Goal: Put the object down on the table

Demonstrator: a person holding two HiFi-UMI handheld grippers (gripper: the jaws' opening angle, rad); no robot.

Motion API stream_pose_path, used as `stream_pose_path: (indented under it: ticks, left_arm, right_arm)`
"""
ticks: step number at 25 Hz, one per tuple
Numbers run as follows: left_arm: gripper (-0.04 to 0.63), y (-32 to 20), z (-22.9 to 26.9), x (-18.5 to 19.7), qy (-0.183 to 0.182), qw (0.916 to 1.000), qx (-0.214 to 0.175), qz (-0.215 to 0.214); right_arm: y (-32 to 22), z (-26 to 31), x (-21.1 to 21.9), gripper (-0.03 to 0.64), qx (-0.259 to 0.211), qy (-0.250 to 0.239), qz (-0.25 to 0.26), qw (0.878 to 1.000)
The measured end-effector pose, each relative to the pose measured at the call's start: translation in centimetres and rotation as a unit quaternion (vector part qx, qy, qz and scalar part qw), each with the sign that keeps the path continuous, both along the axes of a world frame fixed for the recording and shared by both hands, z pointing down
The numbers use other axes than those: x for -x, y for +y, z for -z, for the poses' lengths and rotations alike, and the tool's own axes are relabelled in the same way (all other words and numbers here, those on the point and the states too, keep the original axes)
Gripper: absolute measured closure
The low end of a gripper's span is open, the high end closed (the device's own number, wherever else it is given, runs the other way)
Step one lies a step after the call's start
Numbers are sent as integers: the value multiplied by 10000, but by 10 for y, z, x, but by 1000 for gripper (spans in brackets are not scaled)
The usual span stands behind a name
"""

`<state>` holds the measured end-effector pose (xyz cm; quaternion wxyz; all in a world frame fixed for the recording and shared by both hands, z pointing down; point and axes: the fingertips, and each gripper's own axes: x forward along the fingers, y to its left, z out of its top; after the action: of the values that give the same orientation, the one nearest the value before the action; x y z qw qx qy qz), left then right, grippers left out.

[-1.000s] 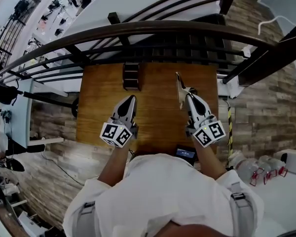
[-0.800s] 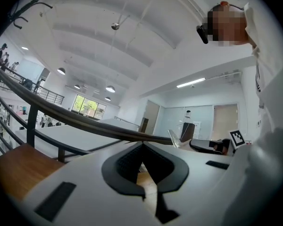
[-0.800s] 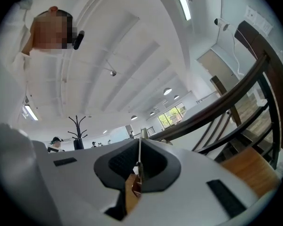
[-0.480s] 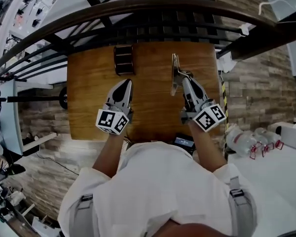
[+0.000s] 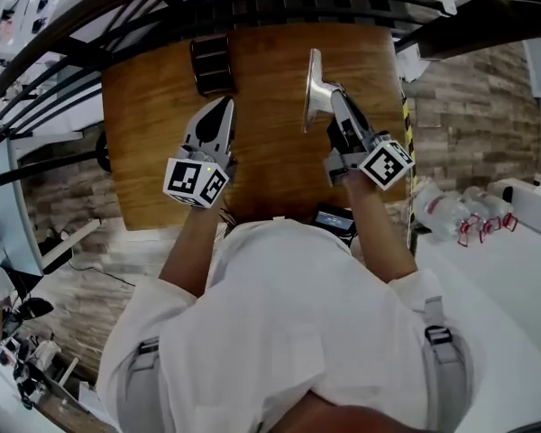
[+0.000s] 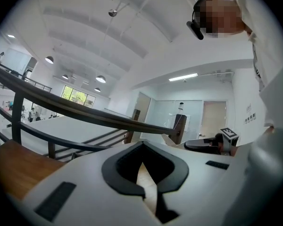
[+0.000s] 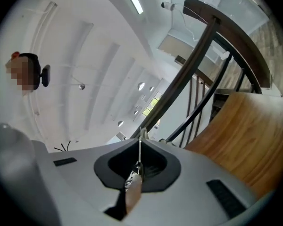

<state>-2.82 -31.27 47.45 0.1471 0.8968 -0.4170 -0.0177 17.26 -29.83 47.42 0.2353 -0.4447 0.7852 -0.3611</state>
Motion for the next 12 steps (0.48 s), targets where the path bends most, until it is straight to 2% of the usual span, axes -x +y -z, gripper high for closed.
stream_pose_path:
  ticks: [12]
  left_arm:
    - [580, -6, -28, 1, -46, 9998, 178, 71]
  right_arm:
    - [-23, -60, -10, 591, 772, -380, -30, 9963]
